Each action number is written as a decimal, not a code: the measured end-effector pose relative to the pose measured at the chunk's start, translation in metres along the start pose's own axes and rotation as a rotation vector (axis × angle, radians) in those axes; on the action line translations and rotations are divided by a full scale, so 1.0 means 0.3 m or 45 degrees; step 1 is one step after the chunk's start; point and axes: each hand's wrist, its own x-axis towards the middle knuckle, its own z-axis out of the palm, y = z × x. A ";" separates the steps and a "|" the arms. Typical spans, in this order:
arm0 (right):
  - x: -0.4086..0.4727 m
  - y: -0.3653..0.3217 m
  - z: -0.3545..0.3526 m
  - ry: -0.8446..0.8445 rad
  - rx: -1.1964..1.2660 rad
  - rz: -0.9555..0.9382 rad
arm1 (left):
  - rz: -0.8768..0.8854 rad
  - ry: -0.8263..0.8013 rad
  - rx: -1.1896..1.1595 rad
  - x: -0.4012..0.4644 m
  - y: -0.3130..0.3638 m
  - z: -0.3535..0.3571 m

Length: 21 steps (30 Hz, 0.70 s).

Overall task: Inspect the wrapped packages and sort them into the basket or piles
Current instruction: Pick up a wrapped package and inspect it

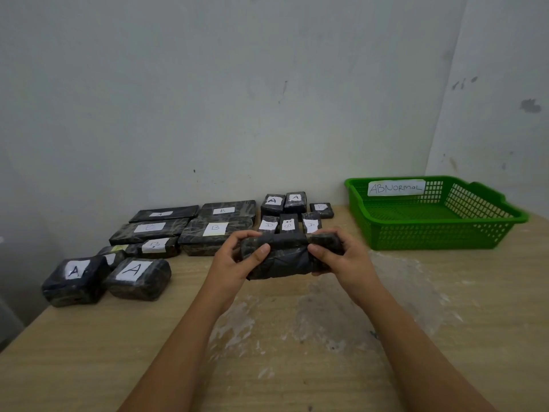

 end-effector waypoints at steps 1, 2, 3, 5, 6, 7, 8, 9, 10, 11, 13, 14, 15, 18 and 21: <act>0.002 0.003 0.001 0.027 -0.016 -0.011 | -0.012 -0.011 -0.004 -0.001 0.000 0.002; 0.004 0.005 0.002 0.043 -0.027 -0.022 | -0.021 -0.019 -0.008 -0.003 0.000 0.004; 0.005 0.008 0.003 0.049 -0.035 -0.030 | -0.022 -0.018 -0.007 -0.004 0.000 0.004; 0.002 0.009 0.008 0.039 -0.061 -0.043 | -0.008 0.003 -0.004 -0.004 -0.002 0.007; 0.000 0.010 0.010 0.023 -0.075 -0.040 | -0.004 0.021 -0.013 -0.003 -0.004 0.007; -0.003 0.011 0.011 0.004 -0.086 -0.028 | -0.002 0.035 -0.026 -0.003 -0.004 0.007; -0.005 0.015 0.011 -0.019 -0.094 -0.021 | -0.002 0.049 -0.035 -0.001 -0.004 0.005; -0.005 0.017 0.012 -0.039 -0.089 -0.014 | -0.002 0.058 -0.038 0.000 -0.004 0.003; -0.005 0.017 0.014 -0.043 -0.097 -0.015 | 0.000 0.063 -0.039 0.001 -0.003 0.000; -0.005 0.017 0.016 -0.032 -0.102 -0.019 | 0.001 0.062 -0.038 0.001 -0.002 -0.001; -0.003 0.021 0.019 0.032 -0.131 -0.046 | 0.001 0.051 -0.045 -0.001 -0.002 0.003; -0.003 0.018 0.021 0.060 -0.136 -0.056 | -0.001 0.044 -0.055 -0.001 -0.003 0.007; -0.001 0.020 0.020 0.083 -0.135 -0.061 | -0.004 0.043 -0.064 -0.002 -0.002 0.012; 0.001 0.021 0.019 0.072 -0.143 -0.069 | -0.007 0.053 -0.075 0.000 -0.003 0.017; -0.012 0.019 0.028 0.051 -0.122 -0.008 | 0.018 0.081 -0.028 -0.002 -0.012 0.016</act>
